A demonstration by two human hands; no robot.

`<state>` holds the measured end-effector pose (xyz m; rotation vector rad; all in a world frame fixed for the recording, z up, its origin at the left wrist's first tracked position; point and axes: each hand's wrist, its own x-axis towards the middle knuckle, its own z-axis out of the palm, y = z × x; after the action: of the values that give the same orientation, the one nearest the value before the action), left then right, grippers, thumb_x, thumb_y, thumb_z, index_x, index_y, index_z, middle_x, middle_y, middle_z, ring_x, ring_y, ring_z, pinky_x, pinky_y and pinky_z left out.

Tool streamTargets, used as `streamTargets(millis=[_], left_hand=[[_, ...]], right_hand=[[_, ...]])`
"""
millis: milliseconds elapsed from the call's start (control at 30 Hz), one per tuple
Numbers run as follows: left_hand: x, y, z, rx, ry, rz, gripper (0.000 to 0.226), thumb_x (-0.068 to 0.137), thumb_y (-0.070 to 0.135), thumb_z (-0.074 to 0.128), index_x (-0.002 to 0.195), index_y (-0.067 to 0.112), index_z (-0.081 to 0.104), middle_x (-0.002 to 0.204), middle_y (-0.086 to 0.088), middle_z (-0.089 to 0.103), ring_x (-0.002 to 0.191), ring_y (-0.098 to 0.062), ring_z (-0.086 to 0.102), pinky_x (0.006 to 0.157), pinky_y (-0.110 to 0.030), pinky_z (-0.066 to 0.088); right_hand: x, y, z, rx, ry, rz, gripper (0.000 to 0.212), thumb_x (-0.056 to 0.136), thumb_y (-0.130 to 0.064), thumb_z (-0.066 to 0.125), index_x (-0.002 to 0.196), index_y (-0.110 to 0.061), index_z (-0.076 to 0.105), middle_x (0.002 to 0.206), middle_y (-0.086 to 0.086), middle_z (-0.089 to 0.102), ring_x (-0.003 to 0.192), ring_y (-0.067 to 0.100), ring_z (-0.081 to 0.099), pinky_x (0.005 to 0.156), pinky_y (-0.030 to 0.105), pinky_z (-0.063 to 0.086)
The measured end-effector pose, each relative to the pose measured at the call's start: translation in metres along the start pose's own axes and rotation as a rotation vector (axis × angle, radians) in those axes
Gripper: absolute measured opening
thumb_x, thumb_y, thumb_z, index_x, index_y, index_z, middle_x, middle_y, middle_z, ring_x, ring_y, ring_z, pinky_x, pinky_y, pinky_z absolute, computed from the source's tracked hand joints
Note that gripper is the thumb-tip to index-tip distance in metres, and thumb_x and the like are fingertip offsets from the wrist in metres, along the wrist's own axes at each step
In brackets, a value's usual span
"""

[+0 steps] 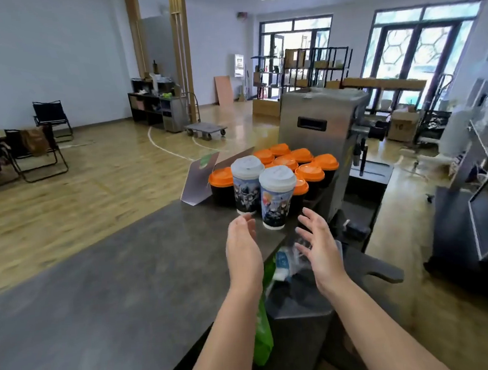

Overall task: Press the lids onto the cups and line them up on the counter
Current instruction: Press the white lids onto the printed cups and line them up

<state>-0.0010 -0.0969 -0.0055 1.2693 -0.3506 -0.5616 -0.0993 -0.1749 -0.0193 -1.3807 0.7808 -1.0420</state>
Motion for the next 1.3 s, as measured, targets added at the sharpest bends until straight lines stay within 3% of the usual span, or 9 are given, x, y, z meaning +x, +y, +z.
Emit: streamTargets(millis=[133,267,367,533,633,767,1033,1167,1300], left_hand=[[0.058,-0.001,0.037,0.066,-0.006,-0.112,0.040,0.101,0.042,0.033,0.136,0.028,0.046,0.122,0.009,0.050,0.111,-0.012,0.046,0.092,-0.032,0.033],[0.095,-0.009,0.067,0.121,-0.038,-0.110,0.049,0.097,0.046,0.030,0.139,0.026,0.044,0.132,0.002,0.055,0.118,-0.018,0.050,0.102,-0.040,0.041],[0.103,-0.014,0.080,0.129,-0.039,-0.134,0.057,0.087,0.054,0.028,0.135,0.032,0.048,0.132,0.003,0.058,0.120,-0.019,0.053,0.107,-0.047,0.041],[0.091,-0.019,0.078,0.170,-0.001,-0.053,0.053,0.086,0.061,0.030,0.130,0.039,0.051,0.126,0.009,0.062,0.118,-0.014,0.056,0.105,-0.046,0.045],[0.071,-0.008,0.054,0.203,0.135,0.035,0.048,0.096,0.057,0.029,0.135,0.035,0.047,0.129,0.011,0.059,0.120,-0.011,0.055,0.105,-0.042,0.045],[0.041,0.015,0.000,0.235,0.390,0.123,0.041,0.102,0.049,0.029,0.133,0.030,0.048,0.125,0.010,0.059,0.118,-0.012,0.054,0.105,-0.042,0.044],[-0.052,0.054,-0.130,0.250,0.860,0.185,0.039,0.103,0.043,0.030,0.132,0.025,0.050,0.125,0.003,0.058,0.117,-0.015,0.054,0.105,-0.042,0.044],[-0.093,0.072,-0.183,0.171,0.979,0.217,0.033,0.105,0.039,0.032,0.127,0.022,0.051,0.122,-0.002,0.059,0.112,-0.016,0.056,0.098,-0.036,0.046],[-0.114,0.078,-0.236,0.146,1.013,0.216,0.032,0.104,0.038,0.033,0.125,0.024,0.053,0.121,0.000,0.059,0.112,-0.015,0.055,0.092,-0.034,0.046]], right_hand=[[0.067,0.006,0.005,-0.017,0.017,0.010,0.036,0.105,-0.042,0.025,0.137,-0.035,0.041,0.150,0.000,0.039,0.134,0.018,0.040,0.107,0.040,0.037],[0.107,0.015,0.010,-0.004,0.020,-0.002,0.049,0.103,-0.051,0.028,0.147,-0.032,0.035,0.152,-0.006,0.037,0.140,0.016,0.034,0.117,0.045,0.030],[0.115,0.013,0.013,-0.004,-0.035,0.006,0.049,0.103,-0.048,0.028,0.148,-0.031,0.034,0.148,-0.010,0.041,0.134,0.009,0.037,0.107,0.030,0.034],[0.101,0.007,0.014,0.018,-0.161,-0.035,0.043,0.105,-0.036,0.030,0.148,-0.029,0.034,0.135,-0.020,0.044,0.116,-0.011,0.043,0.081,-0.002,0.035],[0.083,0.001,0.031,0.078,-0.275,-0.060,0.039,0.105,-0.032,0.033,0.144,-0.032,0.035,0.127,-0.028,0.046,0.108,-0.025,0.044,0.079,-0.005,0.036],[0.055,0.004,0.081,0.214,-0.494,-0.052,0.035,0.105,-0.030,0.033,0.140,-0.029,0.040,0.138,-0.015,0.049,0.124,-0.012,0.045,0.102,0.012,0.037],[-0.079,-0.001,0.176,0.402,-0.940,0.075,0.034,0.106,-0.025,0.031,0.138,-0.026,0.044,0.133,-0.010,0.055,0.121,0.002,0.055,0.100,0.024,0.046],[-0.139,-0.008,0.208,0.406,-1.072,0.097,0.032,0.106,-0.024,0.032,0.135,-0.029,0.045,0.129,-0.018,0.054,0.116,-0.006,0.055,0.094,0.018,0.048],[-0.179,-0.012,0.240,0.355,-1.093,0.093,0.029,0.106,-0.028,0.033,0.130,-0.029,0.049,0.124,-0.018,0.058,0.110,-0.008,0.057,0.087,0.014,0.049]])
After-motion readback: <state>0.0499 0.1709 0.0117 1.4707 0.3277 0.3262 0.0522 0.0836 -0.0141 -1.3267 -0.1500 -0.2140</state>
